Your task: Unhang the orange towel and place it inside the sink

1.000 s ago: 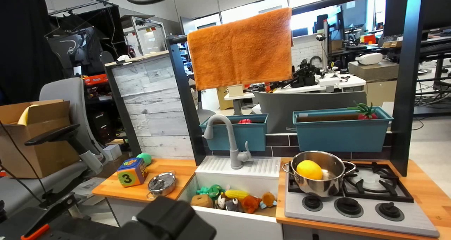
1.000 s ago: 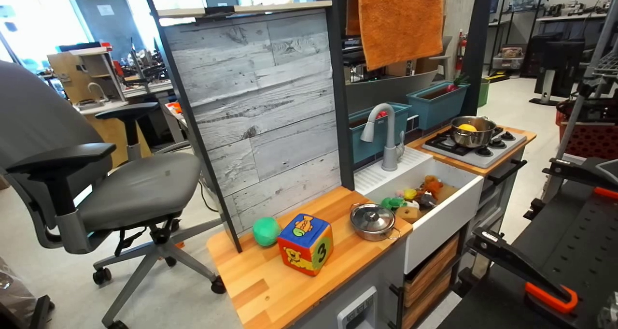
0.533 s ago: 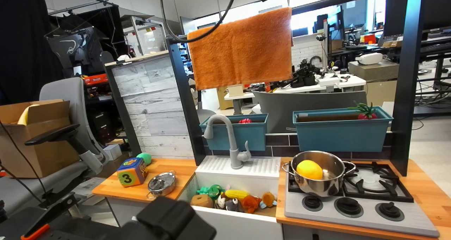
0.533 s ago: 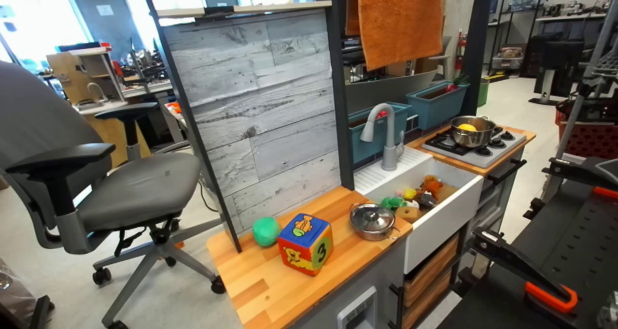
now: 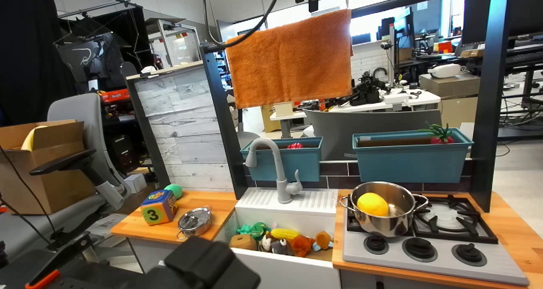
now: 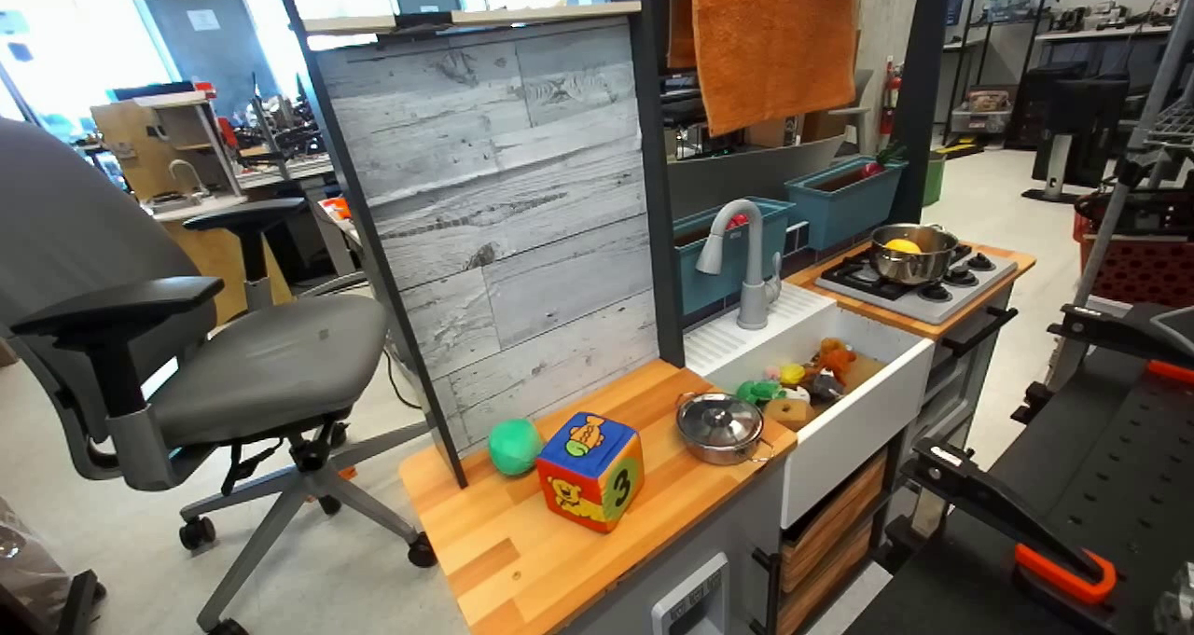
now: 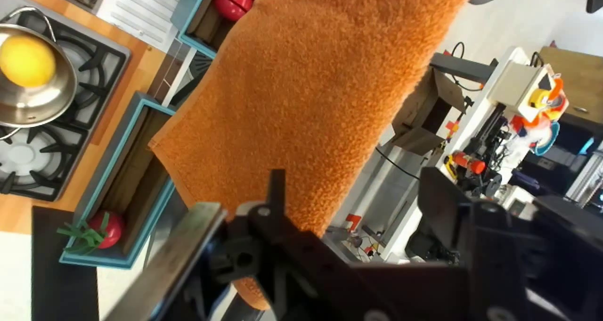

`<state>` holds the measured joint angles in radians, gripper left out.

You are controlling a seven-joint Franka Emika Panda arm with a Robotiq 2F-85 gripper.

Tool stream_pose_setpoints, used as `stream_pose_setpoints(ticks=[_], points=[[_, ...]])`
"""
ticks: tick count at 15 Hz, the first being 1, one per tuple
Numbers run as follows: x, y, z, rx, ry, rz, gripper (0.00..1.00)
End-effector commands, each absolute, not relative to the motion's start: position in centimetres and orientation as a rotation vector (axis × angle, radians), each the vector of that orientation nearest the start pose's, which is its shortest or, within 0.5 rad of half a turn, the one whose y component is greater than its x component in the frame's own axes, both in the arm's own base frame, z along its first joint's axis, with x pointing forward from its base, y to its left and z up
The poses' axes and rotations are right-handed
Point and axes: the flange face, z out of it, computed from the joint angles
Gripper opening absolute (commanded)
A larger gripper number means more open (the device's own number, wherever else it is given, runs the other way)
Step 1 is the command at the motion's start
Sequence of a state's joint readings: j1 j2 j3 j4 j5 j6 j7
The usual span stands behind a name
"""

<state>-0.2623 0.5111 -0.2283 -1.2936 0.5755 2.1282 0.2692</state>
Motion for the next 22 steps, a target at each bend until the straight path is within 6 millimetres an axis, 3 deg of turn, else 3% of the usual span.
stream_pose_setpoints(ticks=[1, 4, 5, 6, 7, 12, 14, 15, 16, 18, 19, 22], points=[[68.2, -29.6, 50.9, -2.425, 1.225, -0.442, 0.42], [68.0, -29.9, 50.9, -2.435, 1.225, -0.387, 0.19], [68.0, -30.0, 50.8, -2.432, 1.228, -0.389, 0.45], [68.4, -30.3, 50.5, -2.426, 1.233, -0.437, 0.58], [68.6, -30.5, 50.4, -2.423, 1.227, -0.454, 0.58], [69.9, -30.8, 48.7, -2.425, 1.252, -0.482, 0.95], [70.3, -30.5, 48.1, -2.430, 1.256, -0.454, 0.99], [70.5, -30.4, 47.9, -2.429, 1.259, -0.448, 0.86], [70.7, -30.3, 47.8, -2.428, 1.264, -0.445, 0.90], [71.0, -30.1, 47.7, -2.426, 1.272, -0.435, 0.66], [71.1, -30.0, 47.7, -2.426, 1.275, -0.436, 0.64], [71.2, -29.8, 48.1, -2.427, 1.272, -0.437, 0.42]])
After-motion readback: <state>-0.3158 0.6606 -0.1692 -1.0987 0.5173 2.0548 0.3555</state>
